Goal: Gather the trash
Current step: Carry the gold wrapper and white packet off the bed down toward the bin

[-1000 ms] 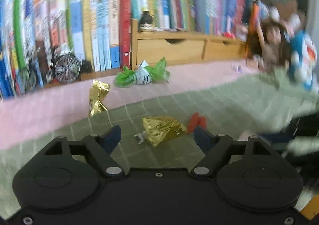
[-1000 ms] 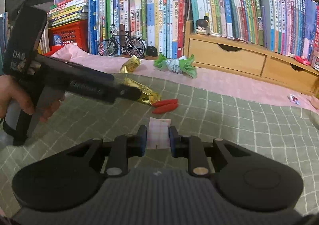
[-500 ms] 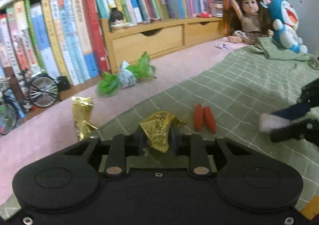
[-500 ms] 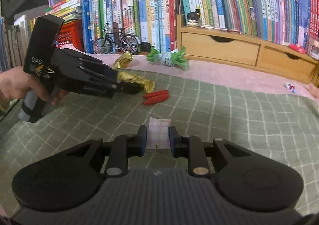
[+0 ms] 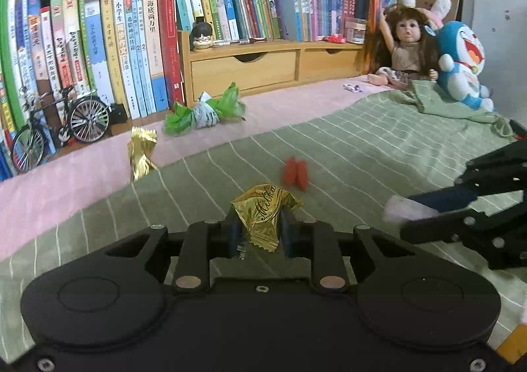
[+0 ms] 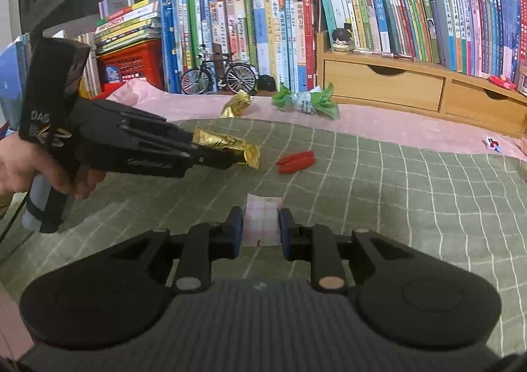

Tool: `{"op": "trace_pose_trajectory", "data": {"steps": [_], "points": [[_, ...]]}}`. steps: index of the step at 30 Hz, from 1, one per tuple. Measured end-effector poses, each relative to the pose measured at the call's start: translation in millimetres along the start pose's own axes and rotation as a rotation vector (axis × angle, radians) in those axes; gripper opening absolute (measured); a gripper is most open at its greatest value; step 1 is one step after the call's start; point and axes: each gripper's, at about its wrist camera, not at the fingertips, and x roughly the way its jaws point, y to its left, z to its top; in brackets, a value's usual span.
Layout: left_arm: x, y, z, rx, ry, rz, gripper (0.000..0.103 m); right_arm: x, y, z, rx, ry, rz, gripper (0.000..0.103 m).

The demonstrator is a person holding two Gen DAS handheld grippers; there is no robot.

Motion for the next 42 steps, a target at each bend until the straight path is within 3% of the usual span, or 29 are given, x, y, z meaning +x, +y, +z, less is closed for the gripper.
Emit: {"op": "trace_pose_trajectory", "data": {"steps": [6,15,26,42], "points": [[-29.7,-15.7,-22.5,0.006,0.052,0.023,0.023,-20.2,16.7,-9.3,0.005,0.001,0.004,0.028],[-75.1,-36.5,-53.6,-0.028,0.068,0.028,0.023,-52.1,39.1,-29.3,0.003,0.016,0.011,0.028],[-144.5,-64.1,-77.0,-0.042,0.03,0.018,0.023,-91.5,61.0,-52.2,0.0,0.012,0.048,0.028],[-239.4,-101.8,-118.3,-0.075,-0.027,-0.068,0.023,-137.9,86.4,-90.6,0.038,-0.003,0.129,0.028]]}}
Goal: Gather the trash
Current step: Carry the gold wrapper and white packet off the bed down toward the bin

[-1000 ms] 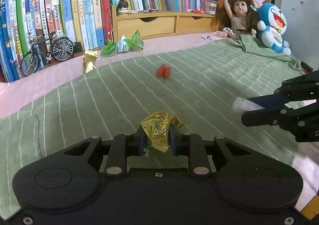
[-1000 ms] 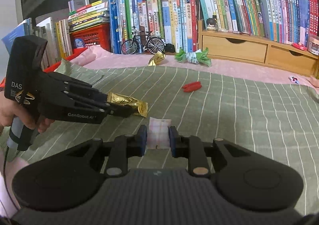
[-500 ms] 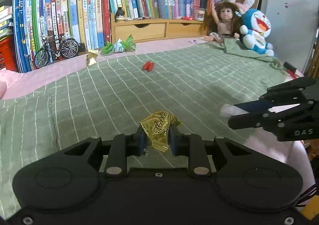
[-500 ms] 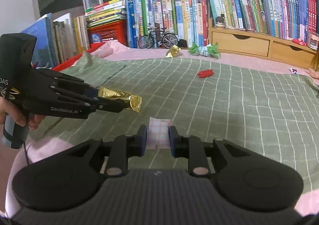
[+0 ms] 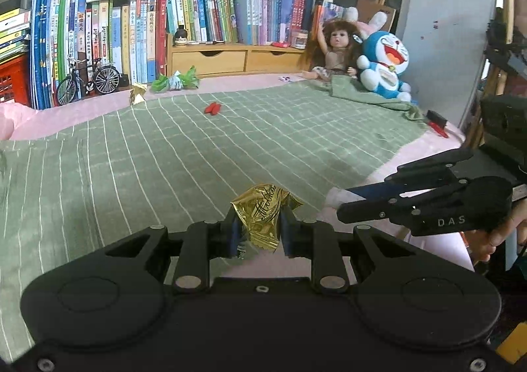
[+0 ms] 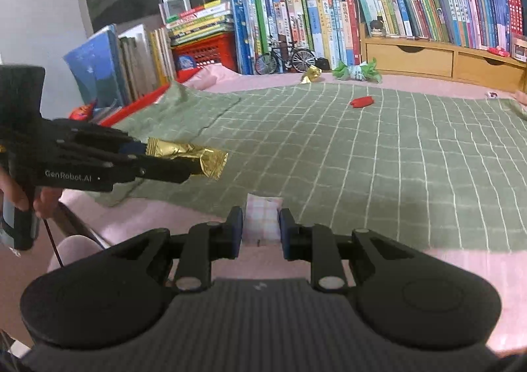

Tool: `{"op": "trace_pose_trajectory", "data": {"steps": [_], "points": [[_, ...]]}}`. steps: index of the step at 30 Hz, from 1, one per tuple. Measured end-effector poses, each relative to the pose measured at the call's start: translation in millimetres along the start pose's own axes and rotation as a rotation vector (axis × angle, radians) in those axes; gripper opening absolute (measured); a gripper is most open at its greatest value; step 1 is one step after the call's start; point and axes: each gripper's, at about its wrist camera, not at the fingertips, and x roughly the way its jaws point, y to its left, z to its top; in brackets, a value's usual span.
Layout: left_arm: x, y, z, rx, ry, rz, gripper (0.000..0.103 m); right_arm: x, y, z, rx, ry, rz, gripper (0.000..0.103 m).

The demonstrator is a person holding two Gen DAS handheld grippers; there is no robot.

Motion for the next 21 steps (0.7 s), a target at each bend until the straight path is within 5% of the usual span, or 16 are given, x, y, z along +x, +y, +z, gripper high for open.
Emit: {"op": "trace_pose_trajectory", "data": {"steps": [11,21], "points": [[-48.8,-33.8,-46.8,-0.044,-0.019,-0.025,0.023,-29.8,27.1,-30.8,-0.028,0.012,0.083,0.028],[-58.8,-55.4,-97.5,-0.084,0.055,-0.067,0.023,-36.4,36.1,-67.3,-0.007,0.076,0.11,0.028]]}}
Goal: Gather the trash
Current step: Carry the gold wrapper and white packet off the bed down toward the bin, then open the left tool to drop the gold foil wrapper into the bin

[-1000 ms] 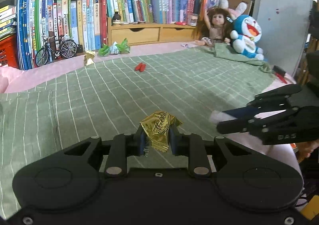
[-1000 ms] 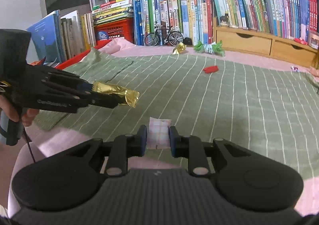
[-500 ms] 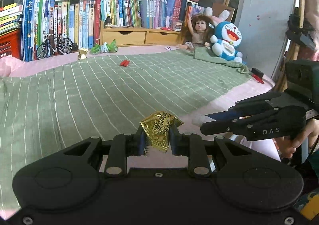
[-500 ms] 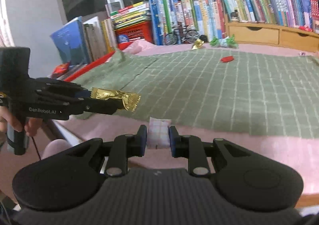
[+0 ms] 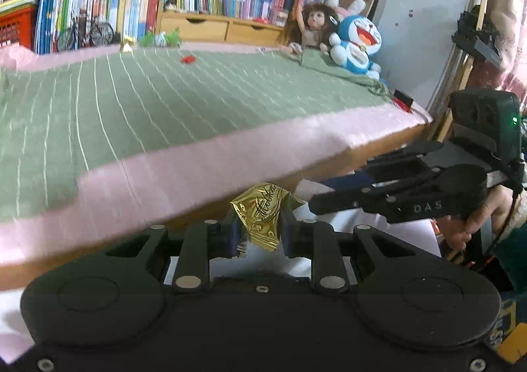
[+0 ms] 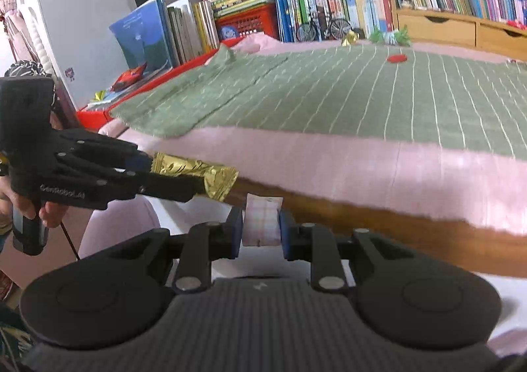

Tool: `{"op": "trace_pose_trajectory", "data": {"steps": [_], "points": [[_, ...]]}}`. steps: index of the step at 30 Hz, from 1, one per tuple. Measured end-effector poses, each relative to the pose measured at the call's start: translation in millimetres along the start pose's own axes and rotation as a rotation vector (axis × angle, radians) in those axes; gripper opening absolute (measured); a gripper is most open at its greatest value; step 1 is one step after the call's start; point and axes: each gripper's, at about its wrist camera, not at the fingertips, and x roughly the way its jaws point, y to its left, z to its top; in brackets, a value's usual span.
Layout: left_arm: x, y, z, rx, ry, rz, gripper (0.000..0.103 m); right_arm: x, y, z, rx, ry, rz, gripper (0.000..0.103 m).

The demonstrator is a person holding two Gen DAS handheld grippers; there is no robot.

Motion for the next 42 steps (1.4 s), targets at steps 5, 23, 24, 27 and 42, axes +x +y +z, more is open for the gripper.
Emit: {"op": "trace_pose_trajectory", "data": {"steps": [5,23,24,27,42], "points": [[3.4,-6.2,-17.3,0.011,0.05,-0.004,0.023,0.4,0.3,-16.5,0.009,0.034,0.003,0.028],[34.5,-1.4,-61.7,-0.019,0.204,0.002,0.023,6.2,0.2,-52.3,0.026,0.132,-0.015,0.028],[37.0,-1.9,-63.0,-0.016,0.211,0.004,0.024,6.1,0.5,-52.9,0.026,0.133,-0.016,0.028],[43.2,-2.6,-66.2,-0.015,0.222,0.008,0.025,4.8,2.1,-53.7,0.021,0.134,-0.018,0.028],[63.3,6.2,-57.3,-0.004,0.22,0.124,0.103,2.8,-0.1,-53.9,0.068,0.111,-0.045,0.028]]}}
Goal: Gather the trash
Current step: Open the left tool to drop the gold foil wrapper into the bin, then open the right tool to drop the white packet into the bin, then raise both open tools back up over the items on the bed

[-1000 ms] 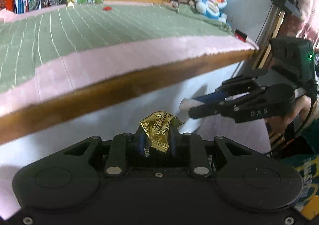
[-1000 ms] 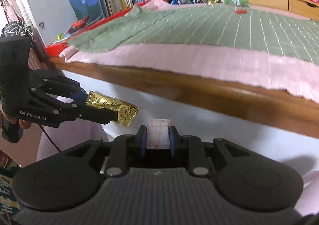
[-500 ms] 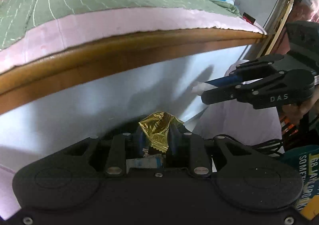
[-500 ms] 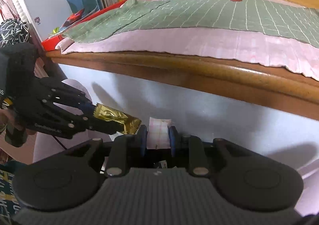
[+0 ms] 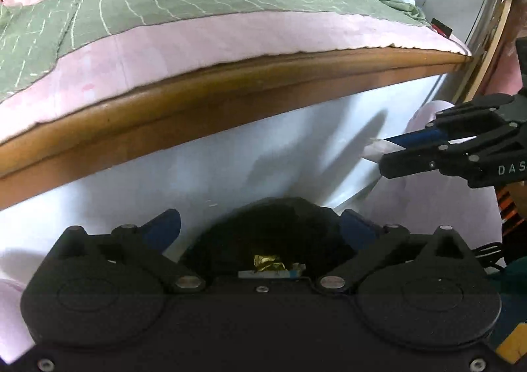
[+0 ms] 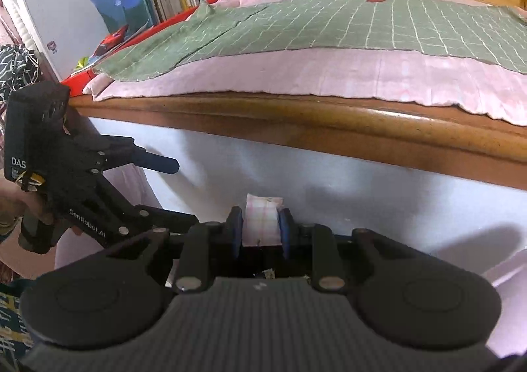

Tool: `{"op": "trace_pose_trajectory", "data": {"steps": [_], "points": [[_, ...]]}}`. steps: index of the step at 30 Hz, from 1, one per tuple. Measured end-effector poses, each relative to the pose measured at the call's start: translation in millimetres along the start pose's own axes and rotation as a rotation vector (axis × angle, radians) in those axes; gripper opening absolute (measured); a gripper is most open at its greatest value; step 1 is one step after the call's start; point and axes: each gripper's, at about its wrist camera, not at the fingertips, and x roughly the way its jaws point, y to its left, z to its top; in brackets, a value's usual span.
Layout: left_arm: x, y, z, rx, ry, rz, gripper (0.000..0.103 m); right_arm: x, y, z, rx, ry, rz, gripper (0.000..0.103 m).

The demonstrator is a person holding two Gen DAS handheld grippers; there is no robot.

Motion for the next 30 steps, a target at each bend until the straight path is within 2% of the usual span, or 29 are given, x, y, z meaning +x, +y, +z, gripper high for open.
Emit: {"op": "trace_pose_trajectory", "data": {"steps": [3,7,9,11,13,19,24,27,30], "points": [[-2.8,5.2,1.9,-0.014,0.004,-0.02,0.103,1.9,1.4,1.6,-0.008,0.006,-0.005,0.028],[-6.1,11.1,3.0,-0.022,-0.003,-0.01,0.103,4.9,3.4,4.1,-0.016,0.008,-0.004,0.029],[-7.0,14.5,2.5,-0.039,-0.007,-0.003,0.103,7.5,4.5,6.1,-0.017,0.011,-0.007,0.039],[-6.7,19.2,1.9,-0.058,-0.008,0.009,0.103,10.7,3.8,8.6,-0.006,0.015,-0.03,0.084],[-5.7,21.9,1.1,-0.078,-0.006,0.022,0.103,11.9,2.9,11.1,0.012,-0.001,-0.069,0.1],[-3.1,29.7,0.1,-0.112,0.02,0.026,0.103,11.4,-0.1,15.6,0.014,-0.01,-0.111,0.103],[-6.4,30.4,4.0,-0.109,0.021,0.027,0.103,13.8,-3.4,16.3,0.031,0.011,-0.096,0.103],[-13.3,28.6,8.1,-0.104,0.009,0.015,0.103,11.3,-1.3,19.0,-0.006,0.015,-0.075,0.103],[-21.6,26.8,14.7,-0.089,0.0,0.0,0.103,1.1,0.6,28.5,-0.063,-0.016,-0.083,0.103]]}}
